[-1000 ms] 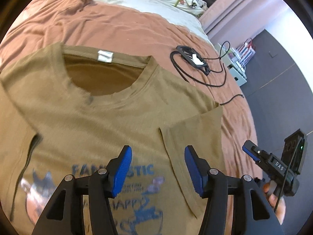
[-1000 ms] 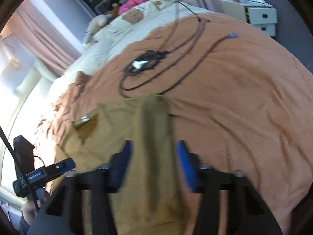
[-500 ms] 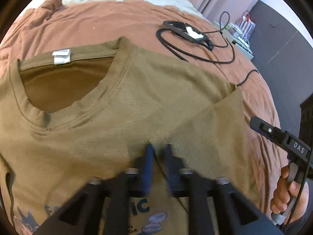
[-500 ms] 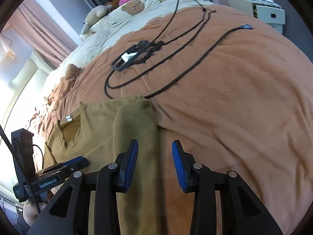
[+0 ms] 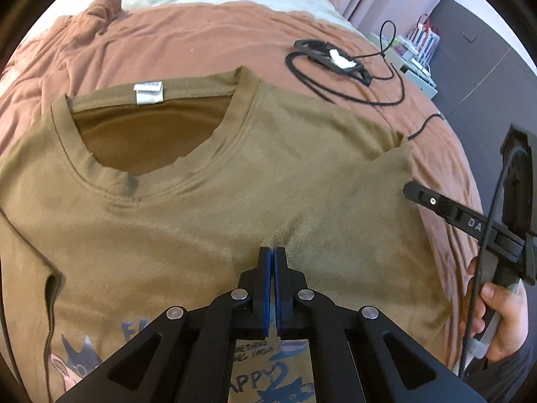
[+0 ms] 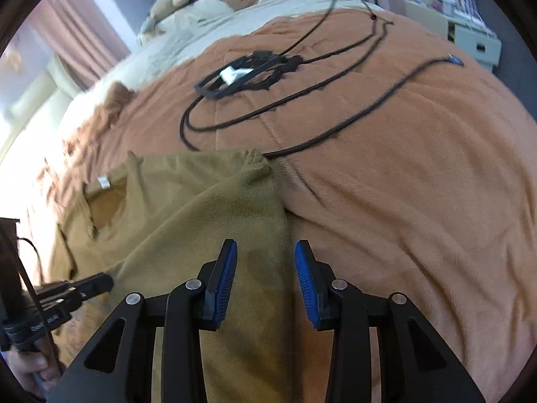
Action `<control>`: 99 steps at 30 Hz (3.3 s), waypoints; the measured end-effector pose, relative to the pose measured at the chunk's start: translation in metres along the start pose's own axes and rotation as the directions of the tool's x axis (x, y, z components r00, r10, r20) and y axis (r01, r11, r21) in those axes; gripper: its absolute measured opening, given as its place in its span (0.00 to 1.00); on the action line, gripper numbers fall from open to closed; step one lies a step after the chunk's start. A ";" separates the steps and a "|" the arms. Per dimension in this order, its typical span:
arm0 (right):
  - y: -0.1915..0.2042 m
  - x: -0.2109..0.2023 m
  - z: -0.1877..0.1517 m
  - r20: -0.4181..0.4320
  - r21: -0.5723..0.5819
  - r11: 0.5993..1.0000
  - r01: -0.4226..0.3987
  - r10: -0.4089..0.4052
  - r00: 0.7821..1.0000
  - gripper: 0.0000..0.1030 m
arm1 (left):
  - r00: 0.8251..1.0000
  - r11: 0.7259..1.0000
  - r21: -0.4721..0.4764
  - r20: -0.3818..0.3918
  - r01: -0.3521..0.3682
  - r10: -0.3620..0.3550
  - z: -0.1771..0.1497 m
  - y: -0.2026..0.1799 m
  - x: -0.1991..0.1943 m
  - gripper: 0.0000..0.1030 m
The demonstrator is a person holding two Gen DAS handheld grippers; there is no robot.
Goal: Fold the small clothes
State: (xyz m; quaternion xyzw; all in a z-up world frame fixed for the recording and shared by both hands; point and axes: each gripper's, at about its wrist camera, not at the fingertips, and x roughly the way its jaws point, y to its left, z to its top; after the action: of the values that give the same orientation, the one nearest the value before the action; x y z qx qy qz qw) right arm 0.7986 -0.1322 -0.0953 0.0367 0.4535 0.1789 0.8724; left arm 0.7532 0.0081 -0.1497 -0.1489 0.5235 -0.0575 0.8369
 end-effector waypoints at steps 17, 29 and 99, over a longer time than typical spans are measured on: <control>-0.001 0.035 0.037 -0.001 0.030 0.993 0.117 -0.117 0.993 0.30 | 1.000 1.000 0.020 -0.008 -0.008 0.008 0.017 0.006 0.022 0.02; 0.003 0.005 -0.002 -0.089 -0.089 0.995 0.054 -0.062 0.994 0.32 | 0.999 0.999 -0.042 -0.029 -0.014 0.013 0.001 0.003 0.007 0.29; 0.100 -0.383 -0.295 0.224 -0.081 0.996 0.028 -0.009 0.975 1.00 | 0.907 0.990 -0.116 0.404 -0.079 0.120 -0.255 0.042 -0.391 0.96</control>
State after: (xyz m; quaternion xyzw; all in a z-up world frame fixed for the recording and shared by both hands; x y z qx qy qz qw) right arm 0.3327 -0.1999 0.0529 0.0159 0.3451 0.1841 0.9202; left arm 0.3492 0.0985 0.0695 -0.1715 0.3456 0.0432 0.9216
